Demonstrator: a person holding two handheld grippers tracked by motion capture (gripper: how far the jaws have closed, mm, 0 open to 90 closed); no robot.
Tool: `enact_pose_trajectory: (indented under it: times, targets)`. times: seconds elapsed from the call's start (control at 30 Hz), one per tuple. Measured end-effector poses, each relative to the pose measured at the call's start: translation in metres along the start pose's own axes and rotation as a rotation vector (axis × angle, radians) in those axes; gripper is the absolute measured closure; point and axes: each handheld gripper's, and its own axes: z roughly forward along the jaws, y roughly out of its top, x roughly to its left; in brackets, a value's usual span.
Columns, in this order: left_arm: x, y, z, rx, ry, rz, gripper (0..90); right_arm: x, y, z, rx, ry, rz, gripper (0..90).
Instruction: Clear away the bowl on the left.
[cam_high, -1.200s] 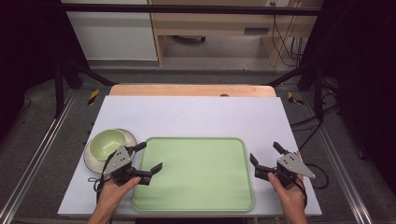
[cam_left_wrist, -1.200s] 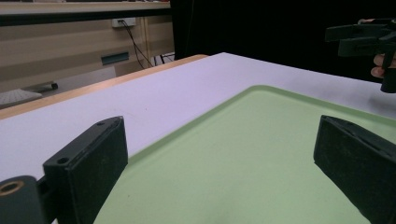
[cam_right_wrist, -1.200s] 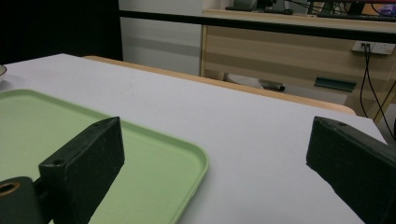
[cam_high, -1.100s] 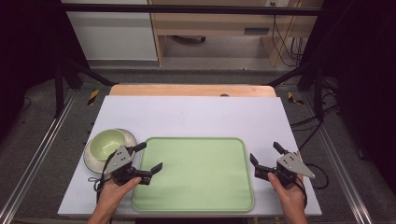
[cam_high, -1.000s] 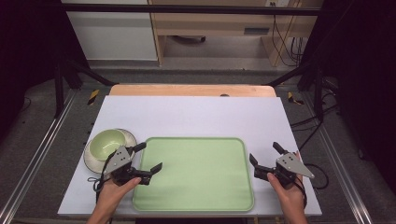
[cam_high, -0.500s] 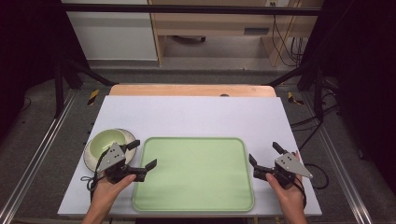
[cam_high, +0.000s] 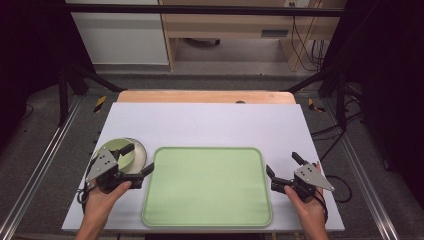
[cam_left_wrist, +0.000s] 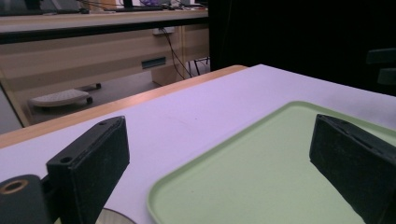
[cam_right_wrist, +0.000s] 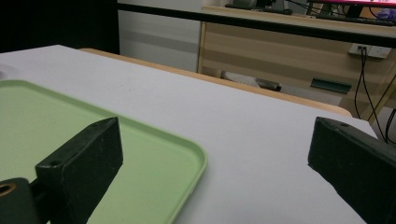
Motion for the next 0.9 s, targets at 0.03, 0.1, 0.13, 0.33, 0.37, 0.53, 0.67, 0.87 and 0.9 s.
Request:
enact_pose_trajectory:
  times: [0.03,0.1,0.13,0.33,0.37,0.53,0.67,0.87,0.9]
  targets:
    - [0.002,0.001,-0.003,-0.007,0.009,-0.003,4.8,0.000,0.000,0.000,0.000,0.000,0.000,3.4]
    - [0.008,0.004,-0.008,-0.016,0.026,-0.006,4.8,0.000,0.000,0.000,0.000,0.002,0.000,3.4]
    - [0.012,0.006,-0.013,-0.019,0.049,-0.009,4.9,0.001,0.000,0.000,0.001,0.001,-0.001,3.4]
    - [0.025,0.008,-0.026,-0.029,0.102,-0.020,5.0,0.001,0.000,0.001,0.004,0.001,-0.003,3.4]
    - [0.028,0.008,-0.028,-0.028,0.110,-0.024,5.1,0.001,0.000,0.001,0.003,0.002,-0.003,3.4]
    - [0.040,0.006,-0.039,-0.018,0.167,-0.017,5.1,0.002,0.000,0.001,0.002,0.003,-0.002,3.4]
    - [0.045,0.005,-0.044,-0.009,0.199,-0.018,5.3,0.002,0.000,0.001,0.003,0.002,0.001,3.4]
    - [0.051,0.002,-0.048,0.004,0.231,-0.025,5.7,0.002,0.000,0.001,0.004,0.002,-0.002,3.4]
    - [0.052,0.002,-0.048,0.005,0.236,-0.028,5.8,0.001,0.000,0.002,0.005,0.002,-0.004,3.4]
